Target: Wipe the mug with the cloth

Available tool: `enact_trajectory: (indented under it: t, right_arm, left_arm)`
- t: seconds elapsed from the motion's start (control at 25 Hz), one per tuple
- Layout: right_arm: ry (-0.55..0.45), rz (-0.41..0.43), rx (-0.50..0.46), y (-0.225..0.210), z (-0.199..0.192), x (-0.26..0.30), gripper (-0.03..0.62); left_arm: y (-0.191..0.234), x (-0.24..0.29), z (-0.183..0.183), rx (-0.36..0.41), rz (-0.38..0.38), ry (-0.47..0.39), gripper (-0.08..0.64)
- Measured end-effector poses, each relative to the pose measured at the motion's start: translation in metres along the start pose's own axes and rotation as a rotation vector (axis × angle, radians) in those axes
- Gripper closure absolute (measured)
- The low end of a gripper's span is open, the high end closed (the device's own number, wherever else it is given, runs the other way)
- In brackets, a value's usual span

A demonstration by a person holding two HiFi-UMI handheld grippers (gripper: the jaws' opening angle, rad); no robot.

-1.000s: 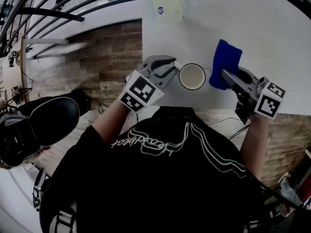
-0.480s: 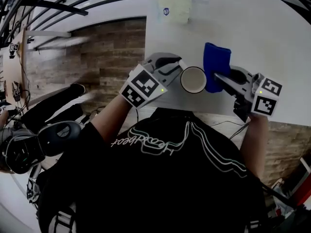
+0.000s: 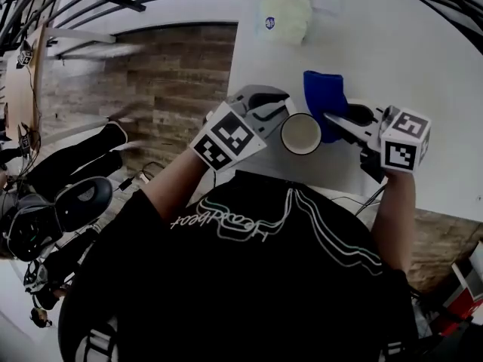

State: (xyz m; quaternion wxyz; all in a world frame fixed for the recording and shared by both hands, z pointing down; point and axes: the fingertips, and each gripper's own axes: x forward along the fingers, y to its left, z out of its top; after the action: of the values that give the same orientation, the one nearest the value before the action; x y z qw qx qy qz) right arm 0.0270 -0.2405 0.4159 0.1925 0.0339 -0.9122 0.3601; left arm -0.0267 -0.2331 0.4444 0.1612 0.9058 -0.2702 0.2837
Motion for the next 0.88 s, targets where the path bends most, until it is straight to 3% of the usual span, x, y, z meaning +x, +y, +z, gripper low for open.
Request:
enact_trajectory:
  t: [0.32, 0.48, 0.64, 0.8, 0.88]
  right_arm:
    - [0.214, -0.038, -0.043, -0.020, -0.018, 0.026, 0.528]
    - [0.233, -0.065, 0.003, -0.036, -0.023, 0.032, 0.528]
    - [0.123, -0.086, 0.066, -0.036, -0.013, 0.016, 0.528]
    - [-0.133, -0.165, 0.105, -0.040, 0.011, -0.014, 0.528]
    - [-0.232, -0.230, 0.073, -0.035, 0.019, -0.028, 0.528]
  left_arm:
    - [0.003, 0.000, 0.002, -0.040, 0.024, -0.018, 0.499]
    - [0.005, 0.004, -0.004, -0.066, 0.020, -0.022, 0.499]
    - [0.002, -0.003, -0.006, -0.129, -0.007, -0.044, 0.487]
    - [0.004, -0.027, -0.007, -0.175, 0.034, -0.102, 0.470]
    - [0.004, -0.044, -0.010, -0.209, 0.071, -0.143, 0.468]
